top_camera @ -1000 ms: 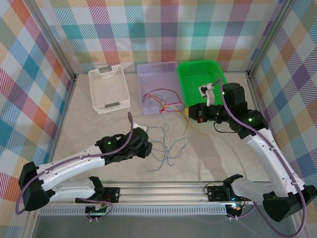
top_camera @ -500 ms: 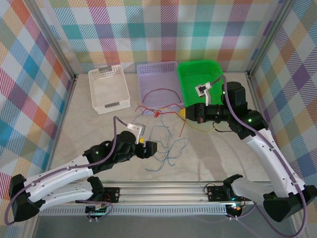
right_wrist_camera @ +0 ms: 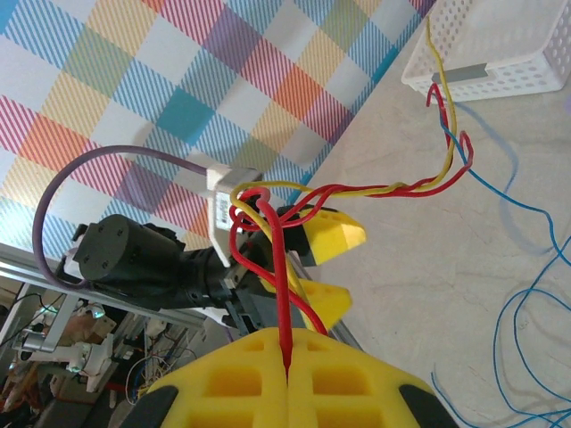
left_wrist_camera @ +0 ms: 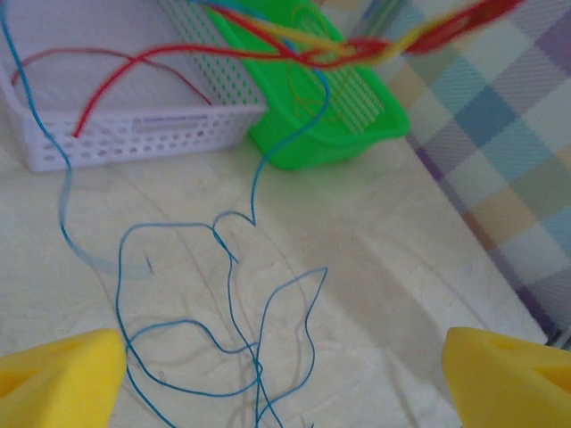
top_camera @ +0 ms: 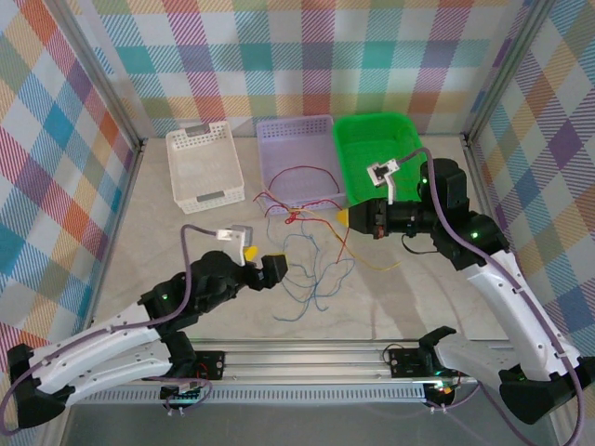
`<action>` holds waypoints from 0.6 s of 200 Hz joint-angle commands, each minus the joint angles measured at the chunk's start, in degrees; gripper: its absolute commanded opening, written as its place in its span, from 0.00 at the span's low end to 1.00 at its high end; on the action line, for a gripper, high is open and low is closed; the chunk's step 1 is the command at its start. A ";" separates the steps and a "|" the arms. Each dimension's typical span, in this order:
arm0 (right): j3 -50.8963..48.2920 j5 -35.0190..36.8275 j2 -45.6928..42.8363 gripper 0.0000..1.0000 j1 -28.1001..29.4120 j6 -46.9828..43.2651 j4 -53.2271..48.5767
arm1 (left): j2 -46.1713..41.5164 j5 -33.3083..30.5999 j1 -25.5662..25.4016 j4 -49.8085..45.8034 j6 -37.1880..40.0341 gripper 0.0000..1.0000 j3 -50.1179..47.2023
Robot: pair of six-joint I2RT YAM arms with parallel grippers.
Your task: Untangle the cables
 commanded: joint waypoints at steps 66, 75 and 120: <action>-2.19 -3.19 -2.58 0.00 2.26 2.25 4.88 | -4.66 -9.98 2.53 -2.48 -4.63 0.97 -2.47; -2.31 -3.37 -2.99 0.00 2.35 2.38 5.15 | -5.48 -8.47 3.65 -1.84 -4.64 0.97 -3.18; -2.05 -5.68 -4.38 0.00 2.44 3.86 6.60 | -5.18 -6.11 6.69 -1.15 -5.33 0.97 -6.95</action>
